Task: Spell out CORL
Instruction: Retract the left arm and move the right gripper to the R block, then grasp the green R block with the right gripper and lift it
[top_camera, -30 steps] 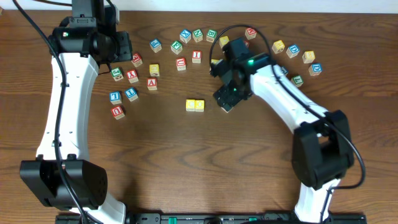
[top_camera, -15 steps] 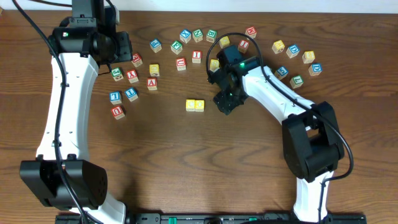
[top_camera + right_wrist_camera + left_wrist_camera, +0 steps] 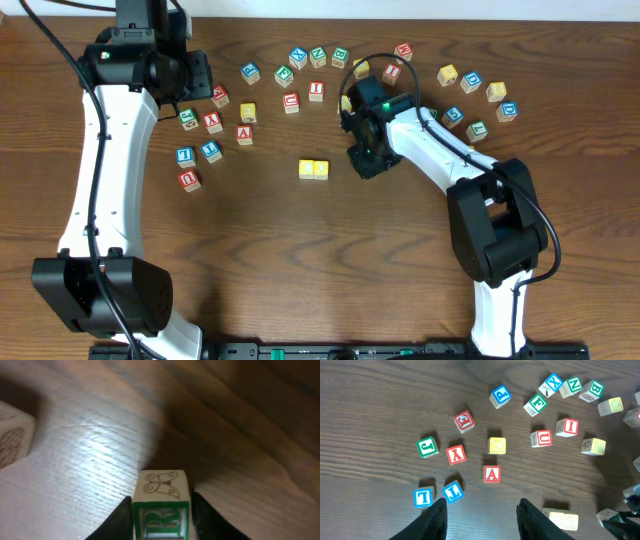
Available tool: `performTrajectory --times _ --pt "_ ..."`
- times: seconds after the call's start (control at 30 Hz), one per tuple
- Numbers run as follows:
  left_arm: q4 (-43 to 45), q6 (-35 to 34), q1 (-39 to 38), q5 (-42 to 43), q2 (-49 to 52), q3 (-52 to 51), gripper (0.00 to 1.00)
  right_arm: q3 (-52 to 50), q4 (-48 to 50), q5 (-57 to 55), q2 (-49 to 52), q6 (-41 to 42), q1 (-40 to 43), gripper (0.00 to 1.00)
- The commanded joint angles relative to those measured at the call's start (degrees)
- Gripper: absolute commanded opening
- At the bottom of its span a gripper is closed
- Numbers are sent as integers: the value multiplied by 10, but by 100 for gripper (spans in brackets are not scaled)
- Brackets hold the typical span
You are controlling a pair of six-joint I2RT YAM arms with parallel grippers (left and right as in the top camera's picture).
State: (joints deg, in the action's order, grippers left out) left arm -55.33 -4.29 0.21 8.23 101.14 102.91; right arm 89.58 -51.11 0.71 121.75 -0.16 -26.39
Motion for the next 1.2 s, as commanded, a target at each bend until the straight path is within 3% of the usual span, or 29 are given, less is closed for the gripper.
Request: performTrajectory --times 0.0,0.27,0.4,0.7,0.83,0.97,1.07,1.17 --pt "-2 -1 0 -3 8 3 45 -1 1 -17 3 120 -5 29" --pt "-8 -1 0 -3 8 3 45 -1 -27 35 3 312 -3 36" --pt "-8 -1 0 -3 8 3 45 -1 -3 82 3 407 -6 23" --pt "-12 -1 0 -3 8 3 45 -1 47 26 3 496 -36 22" --pt "-12 -1 0 -3 8 3 45 -1 46 22 3 497 -44 37" --pt "-12 -1 0 -3 8 3 45 -1 37 22 3 446 -43 51" --pt "-12 -1 0 -3 8 3 45 5 21 23 0 368 -36 57" --pt "-12 -1 0 -3 8 3 45 19 11 25 -12 238 -26 66"
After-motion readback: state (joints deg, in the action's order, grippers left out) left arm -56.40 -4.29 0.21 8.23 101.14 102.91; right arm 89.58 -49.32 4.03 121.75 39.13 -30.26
